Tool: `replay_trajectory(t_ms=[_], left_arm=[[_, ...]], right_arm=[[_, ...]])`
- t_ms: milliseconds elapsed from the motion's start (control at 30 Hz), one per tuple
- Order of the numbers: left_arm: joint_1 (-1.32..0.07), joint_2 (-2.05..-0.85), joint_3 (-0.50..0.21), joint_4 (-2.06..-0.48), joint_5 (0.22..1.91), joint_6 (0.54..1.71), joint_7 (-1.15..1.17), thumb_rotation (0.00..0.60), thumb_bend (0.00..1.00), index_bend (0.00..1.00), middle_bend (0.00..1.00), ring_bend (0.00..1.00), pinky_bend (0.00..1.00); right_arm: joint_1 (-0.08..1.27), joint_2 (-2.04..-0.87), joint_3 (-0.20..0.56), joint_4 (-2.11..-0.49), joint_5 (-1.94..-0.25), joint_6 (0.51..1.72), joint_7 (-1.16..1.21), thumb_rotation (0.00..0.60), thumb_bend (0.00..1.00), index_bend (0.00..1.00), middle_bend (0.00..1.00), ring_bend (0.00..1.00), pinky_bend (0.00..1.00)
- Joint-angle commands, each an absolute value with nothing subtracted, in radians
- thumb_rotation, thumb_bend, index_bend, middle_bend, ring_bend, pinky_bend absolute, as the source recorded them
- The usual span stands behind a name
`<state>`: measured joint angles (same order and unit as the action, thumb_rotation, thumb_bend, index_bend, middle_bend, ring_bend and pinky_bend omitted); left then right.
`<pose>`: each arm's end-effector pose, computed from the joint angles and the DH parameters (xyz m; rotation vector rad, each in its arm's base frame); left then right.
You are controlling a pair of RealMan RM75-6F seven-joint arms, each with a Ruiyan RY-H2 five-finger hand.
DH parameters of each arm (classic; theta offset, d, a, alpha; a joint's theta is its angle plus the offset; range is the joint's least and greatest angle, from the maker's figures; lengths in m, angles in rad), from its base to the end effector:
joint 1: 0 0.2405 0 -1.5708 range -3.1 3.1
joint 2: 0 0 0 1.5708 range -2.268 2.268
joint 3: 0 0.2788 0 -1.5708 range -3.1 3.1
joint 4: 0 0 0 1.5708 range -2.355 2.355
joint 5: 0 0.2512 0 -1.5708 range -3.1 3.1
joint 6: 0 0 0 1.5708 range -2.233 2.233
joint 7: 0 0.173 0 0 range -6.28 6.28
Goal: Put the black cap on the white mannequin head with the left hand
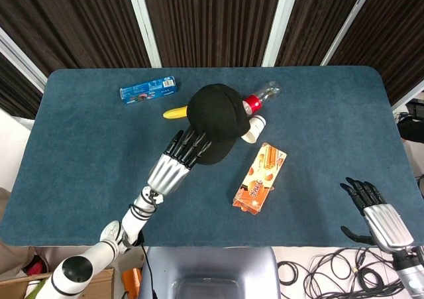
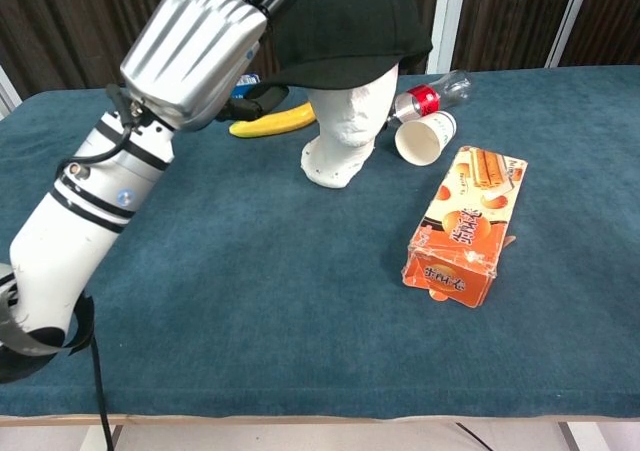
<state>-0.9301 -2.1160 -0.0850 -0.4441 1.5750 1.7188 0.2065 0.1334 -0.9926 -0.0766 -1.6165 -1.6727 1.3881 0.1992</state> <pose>-0.0775 0.4031 -0.0804 -1.5315 0.1526 -1.4327 -0.3458 -0.1949 0.1304 1.6367 -1.0500 0.8988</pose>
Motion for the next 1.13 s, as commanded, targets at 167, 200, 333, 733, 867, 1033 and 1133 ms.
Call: replay_trajectory(t_ms=[167,200,333,733,867,1033,1133], left_arm=[[-0.781,-1.968,-0.008,-0.745,1.643,1.832,0.351,0.600,0.27,0.02,0.06,0.06,0.26],[-0.758,-1.942,0.003,-0.793,1.650,1.846,0.366,0.600,0.27,0.02,0.06,0.06,0.26],[-0.635,-1.783,0.066,-1.038,1.667,1.900,0.412,0.600,0.27,0.02,0.06,0.05,0.26],[-0.323,-1.178,0.216,-1.648,1.311,1.701,0.086,0.600,0.28,0.00,0.02,0.00,0.11],[-0.290,-1.165,0.193,-1.581,1.290,1.629,-0.061,0.600,0.28,0.00,0.02,0.01,0.10],[-0.280,-1.153,0.166,-1.544,1.336,1.602,-0.090,0.600,0.28,0.00,0.01,0.00,0.08],[-0.259,-1.166,0.138,-1.533,1.346,1.625,-0.059,0.600,0.28,0.00,0.01,0.00,0.06]], right_arm=[[0.130,-0.999,-0.077,-1.622,-1.673,1.390,0.176,0.600,0.18,0.00,0.00,0.00,0.00],[0.130,-1.000,-0.078,-1.623,-1.674,1.389,0.171,0.600,0.18,0.00,0.00,0.00,0.00],[0.131,-1.005,-0.079,-1.628,-1.674,1.383,0.151,0.600,0.18,0.00,0.00,0.00,0.00],[0.133,-1.025,-0.073,-1.647,-1.657,1.366,0.076,0.600,0.18,0.00,0.00,0.00,0.00],[0.131,-1.036,-0.067,-1.655,-1.642,1.363,0.041,0.600,0.18,0.00,0.00,0.00,0.00],[0.133,-1.050,-0.061,-1.662,-1.619,1.346,-0.004,0.600,0.18,0.00,0.00,0.00,0.00],[0.133,-1.056,-0.062,-1.666,-1.618,1.342,-0.025,0.600,0.18,0.00,0.00,0.00,0.00]])
